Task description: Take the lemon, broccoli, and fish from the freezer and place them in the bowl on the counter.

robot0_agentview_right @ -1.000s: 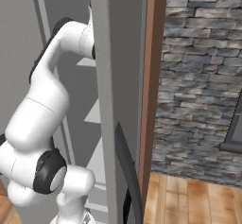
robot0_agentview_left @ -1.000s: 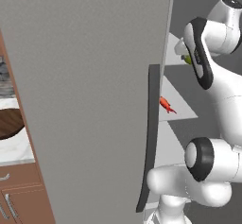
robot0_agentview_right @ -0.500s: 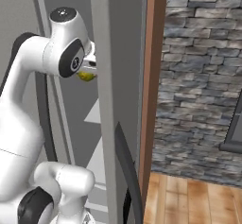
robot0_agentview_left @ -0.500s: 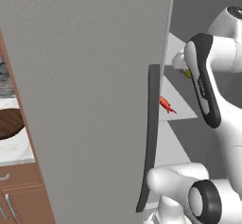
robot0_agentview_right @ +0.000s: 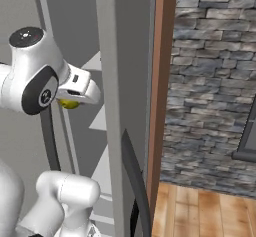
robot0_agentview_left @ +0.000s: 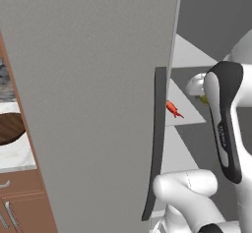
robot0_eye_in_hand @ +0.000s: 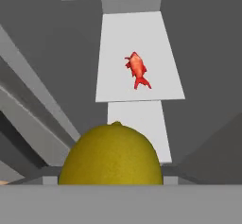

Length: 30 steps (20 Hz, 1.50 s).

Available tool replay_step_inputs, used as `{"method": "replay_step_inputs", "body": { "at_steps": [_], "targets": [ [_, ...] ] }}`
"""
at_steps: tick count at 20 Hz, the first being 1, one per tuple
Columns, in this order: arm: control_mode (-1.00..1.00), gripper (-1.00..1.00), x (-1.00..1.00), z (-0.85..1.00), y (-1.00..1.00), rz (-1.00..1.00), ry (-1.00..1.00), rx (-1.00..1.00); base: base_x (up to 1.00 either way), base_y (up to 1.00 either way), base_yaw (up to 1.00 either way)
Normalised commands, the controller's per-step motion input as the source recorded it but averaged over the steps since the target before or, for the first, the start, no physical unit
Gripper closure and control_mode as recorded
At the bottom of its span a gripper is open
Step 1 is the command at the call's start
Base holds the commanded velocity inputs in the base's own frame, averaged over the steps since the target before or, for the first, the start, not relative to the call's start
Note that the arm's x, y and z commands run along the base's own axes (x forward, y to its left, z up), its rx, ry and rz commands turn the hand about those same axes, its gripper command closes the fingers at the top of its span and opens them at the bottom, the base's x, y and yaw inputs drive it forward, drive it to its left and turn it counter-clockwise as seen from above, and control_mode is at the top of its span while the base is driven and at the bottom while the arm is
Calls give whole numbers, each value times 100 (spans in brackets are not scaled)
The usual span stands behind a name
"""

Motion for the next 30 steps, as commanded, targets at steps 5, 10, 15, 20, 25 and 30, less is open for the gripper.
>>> {"method": "replay_step_inputs", "body": {
  "at_steps": [5,10,15,20,25,30],
  "targets": [
    [-100,100,-69,-17,19,0,9,-1,0,0,0],
    [-100,100,-13,-5,0,1,11,0,0,0,0],
    [-100,100,-4,-22,11,0,10,0,0,0,0],
    [-100,100,-7,-29,17,0,1,0,0,0,0],
    [100,100,-4,-13,2,0,1,0,-3,0,0],
    [100,100,0,0,0,0,0,0,-50,2,0]
  ]
}}
